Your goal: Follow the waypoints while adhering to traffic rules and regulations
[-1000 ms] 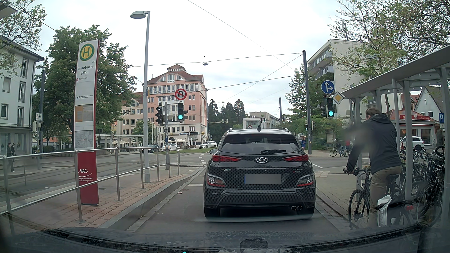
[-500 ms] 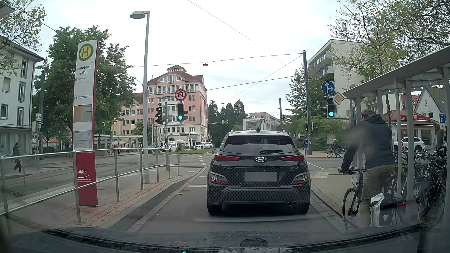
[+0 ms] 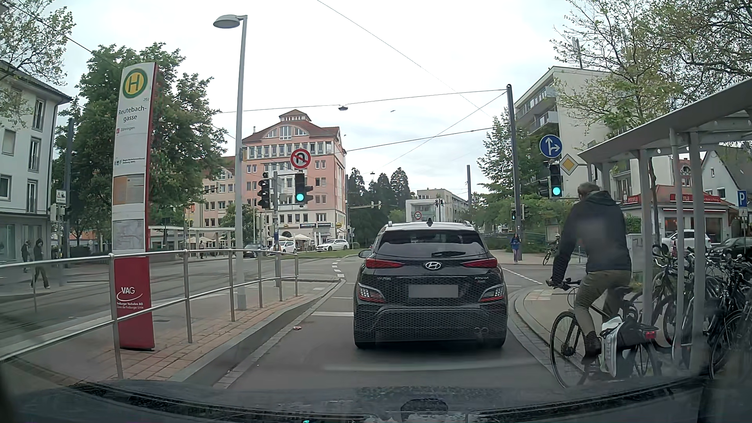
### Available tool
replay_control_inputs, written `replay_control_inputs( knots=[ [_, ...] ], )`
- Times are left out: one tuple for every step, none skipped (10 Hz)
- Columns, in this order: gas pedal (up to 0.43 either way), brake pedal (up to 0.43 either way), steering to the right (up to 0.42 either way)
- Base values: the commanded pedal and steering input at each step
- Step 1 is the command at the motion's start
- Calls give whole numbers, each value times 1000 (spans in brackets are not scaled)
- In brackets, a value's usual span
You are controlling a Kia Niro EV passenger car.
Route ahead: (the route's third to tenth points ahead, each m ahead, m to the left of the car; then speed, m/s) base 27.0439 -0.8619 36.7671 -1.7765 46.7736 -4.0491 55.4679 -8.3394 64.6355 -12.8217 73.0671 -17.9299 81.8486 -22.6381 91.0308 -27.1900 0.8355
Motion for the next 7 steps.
replay_control_inputs(
  knots=[
    [228,0,-1],
    [228,0,-1],
    [240,0,-1],
    [240,0,-2],
    [240,0,-2],
    [228,0,-3],
    [228,0,-6]
  ],
)
